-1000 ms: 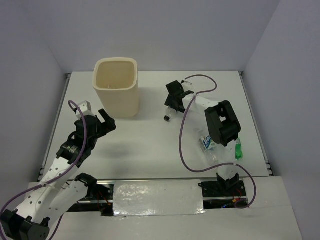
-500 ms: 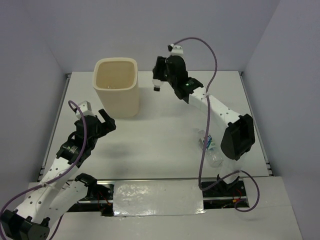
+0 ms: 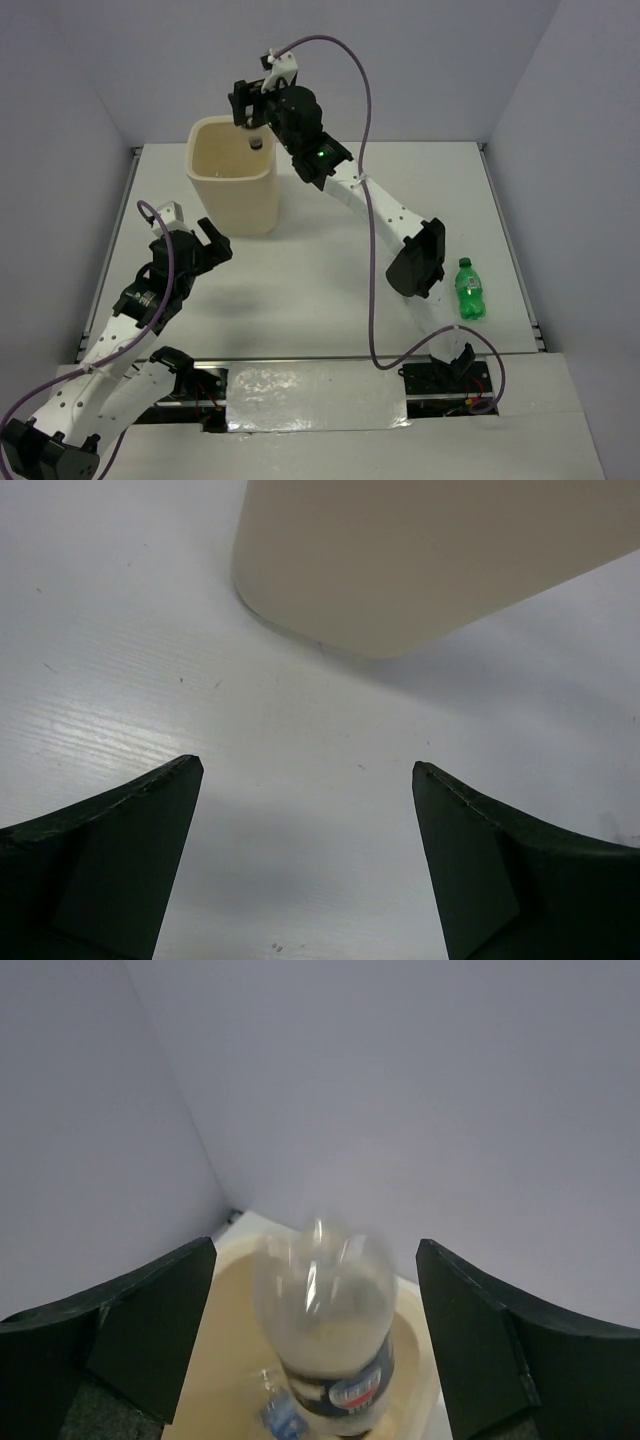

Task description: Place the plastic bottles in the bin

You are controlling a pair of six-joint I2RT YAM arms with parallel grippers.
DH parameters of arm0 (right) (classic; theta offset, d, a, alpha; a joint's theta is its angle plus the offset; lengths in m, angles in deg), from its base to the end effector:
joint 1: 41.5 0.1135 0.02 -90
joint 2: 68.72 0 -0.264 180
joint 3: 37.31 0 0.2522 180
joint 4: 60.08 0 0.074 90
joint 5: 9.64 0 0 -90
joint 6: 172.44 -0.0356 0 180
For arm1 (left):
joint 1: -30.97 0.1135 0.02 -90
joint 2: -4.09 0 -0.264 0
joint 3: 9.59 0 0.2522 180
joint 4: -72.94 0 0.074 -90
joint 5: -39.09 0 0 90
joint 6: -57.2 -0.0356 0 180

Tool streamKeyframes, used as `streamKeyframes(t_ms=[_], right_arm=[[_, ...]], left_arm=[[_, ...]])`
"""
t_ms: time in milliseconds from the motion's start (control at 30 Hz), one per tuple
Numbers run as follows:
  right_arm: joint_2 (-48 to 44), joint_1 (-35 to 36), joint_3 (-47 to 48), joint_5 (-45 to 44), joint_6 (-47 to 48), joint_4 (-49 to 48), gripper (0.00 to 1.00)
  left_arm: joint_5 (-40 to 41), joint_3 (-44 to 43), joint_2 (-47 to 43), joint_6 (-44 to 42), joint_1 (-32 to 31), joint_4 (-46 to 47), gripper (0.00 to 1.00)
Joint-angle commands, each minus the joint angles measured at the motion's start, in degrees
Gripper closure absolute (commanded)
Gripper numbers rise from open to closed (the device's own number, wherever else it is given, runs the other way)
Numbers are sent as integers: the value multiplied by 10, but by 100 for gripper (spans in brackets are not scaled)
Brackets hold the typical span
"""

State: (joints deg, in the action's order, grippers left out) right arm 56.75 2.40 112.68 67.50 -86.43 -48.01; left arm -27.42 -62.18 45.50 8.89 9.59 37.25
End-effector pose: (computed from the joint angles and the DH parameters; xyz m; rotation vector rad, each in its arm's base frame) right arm 0.3721 0.3471 0.4566 -0.2863 1.3503 0.5498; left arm 0.1602 -0.0475 0.2928 -0.6025 1.8799 -0.3114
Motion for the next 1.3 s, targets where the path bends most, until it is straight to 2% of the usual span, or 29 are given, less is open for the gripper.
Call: streamKeyframes(t_ms=[0, 67, 167, 267, 433, 633, 700, 733, 767, 867, 900, 967, 1000, 1133, 1267], right_arm=[[8, 9, -1, 54, 31, -24, 11], [21, 14, 21, 54, 43, -4, 3], [10, 20, 31, 49, 66, -3, 0], [-22, 18, -9, 43, 73, -10, 0], [-49, 16, -10, 45, 89, 32, 0], [-106, -3, -103, 28, 77, 89, 0], [-133, -21, -150, 28, 58, 119, 0], [-178, -27, -207, 19, 64, 136, 0], [-204, -29, -243, -33, 61, 141, 0], [-319, -49, -386, -109, 37, 173, 0], [-347, -59, -414, -146, 9, 228, 0], [-412, -105, -477, -148, -98, 326, 0], [-432, -122, -495, -138, -176, 420, 0], [-522, -146, -678, -147, -223, 499, 0], [-549, -162, -765, -139, -255, 533, 0]], left_arm=[[-3, -3, -3, -16, 4, 29, 1], [-6, -3, 0, -20, 4, 30, 1], [-5, -4, 3, -18, 4, 29, 1], [-5, -5, 0, -19, 3, 29, 1], [-3, -5, -6, -19, 4, 25, 0], [-1, -4, -15, -17, 4, 22, 1], [-2, -3, -17, -18, 4, 26, 1], [-5, -2, -17, -21, 4, 34, 1], [-9, -3, -15, -21, 4, 43, 1], [-37, -16, 0, -29, 4, 72, 1], [-44, -21, 9, -33, 4, 83, 1], [-49, -27, 17, -41, 5, 90, 1], [-50, -29, 23, -42, 5, 97, 1], [-53, -28, 26, -56, 5, 111, 1], [-57, -25, 24, -61, 6, 117, 1]])
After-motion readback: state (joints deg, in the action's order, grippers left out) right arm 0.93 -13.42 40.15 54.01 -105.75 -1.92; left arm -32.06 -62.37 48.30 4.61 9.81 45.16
